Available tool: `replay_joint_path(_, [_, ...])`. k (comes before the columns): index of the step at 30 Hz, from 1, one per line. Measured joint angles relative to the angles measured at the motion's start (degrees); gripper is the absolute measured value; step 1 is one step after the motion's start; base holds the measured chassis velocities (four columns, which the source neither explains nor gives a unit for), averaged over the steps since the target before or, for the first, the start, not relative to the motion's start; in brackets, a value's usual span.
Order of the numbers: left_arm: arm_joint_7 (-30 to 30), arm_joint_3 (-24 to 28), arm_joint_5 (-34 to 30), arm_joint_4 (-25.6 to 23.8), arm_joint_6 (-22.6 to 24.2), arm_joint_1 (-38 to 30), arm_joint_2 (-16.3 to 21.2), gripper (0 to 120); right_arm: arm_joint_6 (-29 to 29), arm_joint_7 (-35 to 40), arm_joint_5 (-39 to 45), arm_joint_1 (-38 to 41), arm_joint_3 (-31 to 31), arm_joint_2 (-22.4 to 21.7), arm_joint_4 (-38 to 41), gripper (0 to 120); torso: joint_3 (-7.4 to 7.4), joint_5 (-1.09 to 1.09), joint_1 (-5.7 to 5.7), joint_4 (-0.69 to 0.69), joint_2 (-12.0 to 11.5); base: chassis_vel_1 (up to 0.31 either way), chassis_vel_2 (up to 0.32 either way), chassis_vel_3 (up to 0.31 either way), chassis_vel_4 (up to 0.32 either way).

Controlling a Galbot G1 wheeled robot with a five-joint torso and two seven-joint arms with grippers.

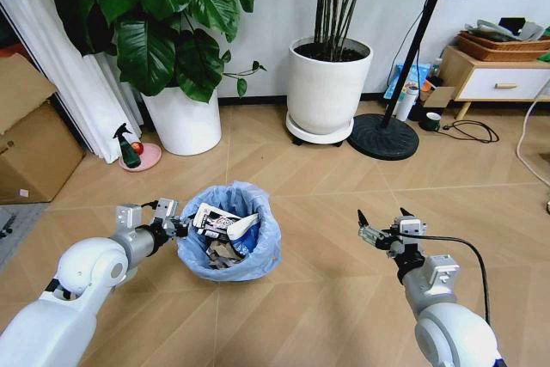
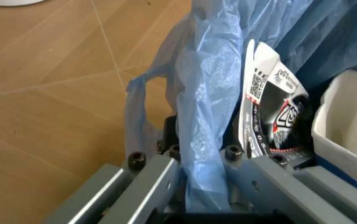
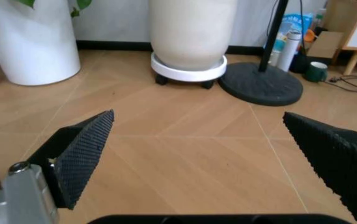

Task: Pick up the trash bin and place the garbage on the floor into it.

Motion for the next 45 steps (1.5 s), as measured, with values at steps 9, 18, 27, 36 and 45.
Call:
replay_joint_path(9, [0.3,-1.1,0.8,-0.9,-0.4,1.8,-0.4,0,0.0,-0.1,-0.5,-1.2,0.0,0.1,0.8,100,-0.01,0.04,-0.02,0.01,0.0,0.212,-0.203,-0.216,0.198])
replay_joint_path(18, [0.4,-1.4,1.0,-1.3,-0.5,2.4,-0.6,0,0.1,-0.3,-0.8,-1.7,0.0,0.2,1.1,100,0.0,-0.03,-0.01,0.03,0.0,0.197,-0.202,-0.194,0.191])
replay_joint_path(27, [0.2,-1.6,1.3,-1.7,-0.5,3.3,-0.7,0,0.2,-0.5,-0.9,-1.9,0.1,0.2,1.3,100,0.0,-0.03,-0.02,0.03,0.0,0.204,-0.206,-0.19,0.195])
replay_joint_path(36, [0.1,-1.7,1.3,-2.0,-0.6,3.4,-0.3,0,0.5,-0.8,-1.0,-1.8,0.1,0.2,1.3,100,0.0,-0.01,-0.01,0.02,0.0,0.195,-0.178,-0.182,0.192])
replay_joint_path(45, [0.1,-1.7,1.2,-2.1,-0.5,3.6,-0.2,0,0.5,-0.9,-1.2,-1.7,-0.2,0.4,1.3,100,0.0,-0.06,-0.01,0.0,0.0,0.166,-0.171,-0.163,0.164])
